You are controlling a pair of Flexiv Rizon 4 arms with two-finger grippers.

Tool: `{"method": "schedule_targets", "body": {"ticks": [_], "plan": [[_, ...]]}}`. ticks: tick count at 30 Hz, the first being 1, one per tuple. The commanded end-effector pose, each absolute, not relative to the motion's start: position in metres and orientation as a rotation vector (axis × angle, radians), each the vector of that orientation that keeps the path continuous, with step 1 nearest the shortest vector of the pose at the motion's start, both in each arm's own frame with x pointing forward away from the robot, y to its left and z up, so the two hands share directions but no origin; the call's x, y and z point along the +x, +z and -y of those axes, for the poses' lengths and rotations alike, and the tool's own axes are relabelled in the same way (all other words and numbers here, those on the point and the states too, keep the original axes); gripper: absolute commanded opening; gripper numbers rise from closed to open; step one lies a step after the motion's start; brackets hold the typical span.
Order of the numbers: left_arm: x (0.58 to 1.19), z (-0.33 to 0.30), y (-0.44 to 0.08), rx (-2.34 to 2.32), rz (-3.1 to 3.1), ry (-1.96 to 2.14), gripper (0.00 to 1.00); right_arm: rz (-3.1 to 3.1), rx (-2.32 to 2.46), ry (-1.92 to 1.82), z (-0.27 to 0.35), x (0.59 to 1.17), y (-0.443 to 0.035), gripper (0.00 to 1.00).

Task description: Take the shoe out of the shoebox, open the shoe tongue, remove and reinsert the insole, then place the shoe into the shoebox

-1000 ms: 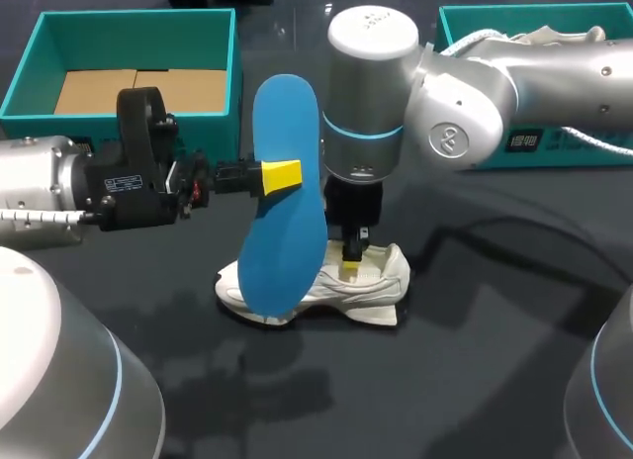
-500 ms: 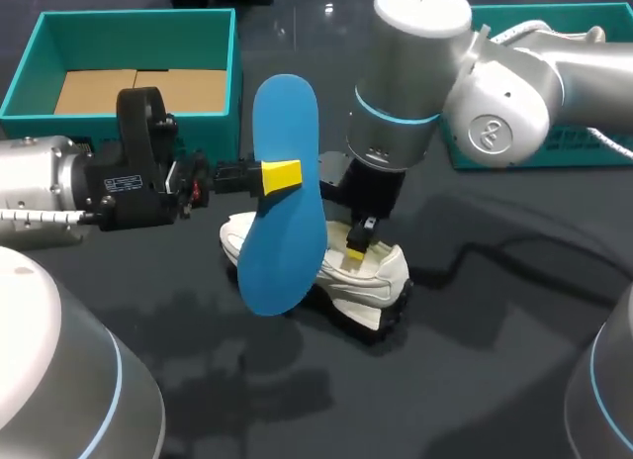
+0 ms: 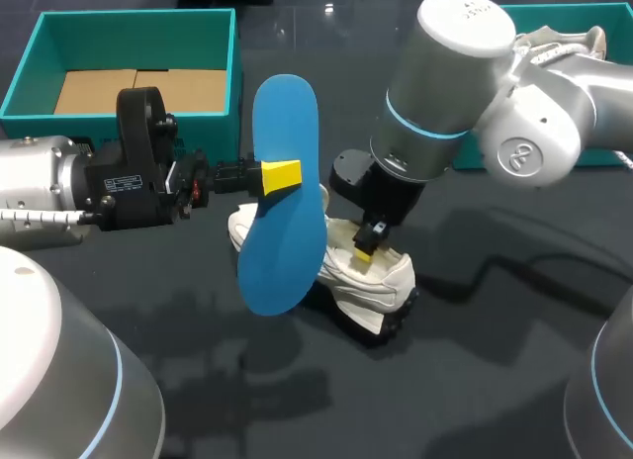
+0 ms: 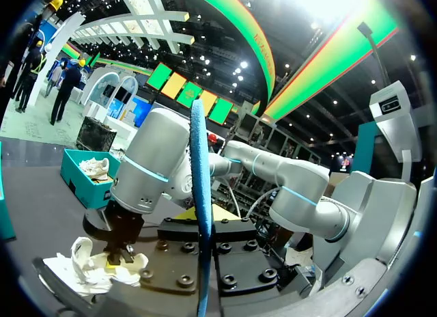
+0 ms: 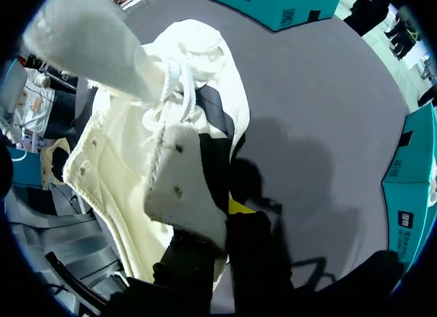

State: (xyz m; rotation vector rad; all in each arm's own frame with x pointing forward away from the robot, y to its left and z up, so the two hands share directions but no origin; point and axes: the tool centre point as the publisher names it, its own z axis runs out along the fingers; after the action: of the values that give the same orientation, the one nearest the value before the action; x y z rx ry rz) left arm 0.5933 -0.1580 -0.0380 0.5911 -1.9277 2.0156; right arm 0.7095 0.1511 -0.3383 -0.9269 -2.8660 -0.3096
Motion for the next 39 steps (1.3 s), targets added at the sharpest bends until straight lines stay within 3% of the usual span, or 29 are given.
{"method": "schedule_targets", "body": {"ticks": [1, 5, 25, 39], "plan": [[0.593, 0.161, -0.037, 0.593, 1.927, 2.018, 0.00, 2.717, -1.375, -0.238, -0.151, 0.703, -0.337, 0.00], [0.593, 0.161, -0.037, 0.593, 1.927, 2.018, 0.00, 2.565, -1.626, -0.248, -0.158, 0.695, -0.340, 0.00], [0.593, 0.161, -0.037, 0.593, 1.927, 2.018, 0.00, 2.453, -1.844, -0.129, -0.166, 0.692, -0.342, 0.00], [0.593, 0.161, -0.037, 0.593, 1.927, 2.018, 0.00, 2.334, -1.937, -0.190, -0.155, 0.700, -0.380, 0.00]]}}
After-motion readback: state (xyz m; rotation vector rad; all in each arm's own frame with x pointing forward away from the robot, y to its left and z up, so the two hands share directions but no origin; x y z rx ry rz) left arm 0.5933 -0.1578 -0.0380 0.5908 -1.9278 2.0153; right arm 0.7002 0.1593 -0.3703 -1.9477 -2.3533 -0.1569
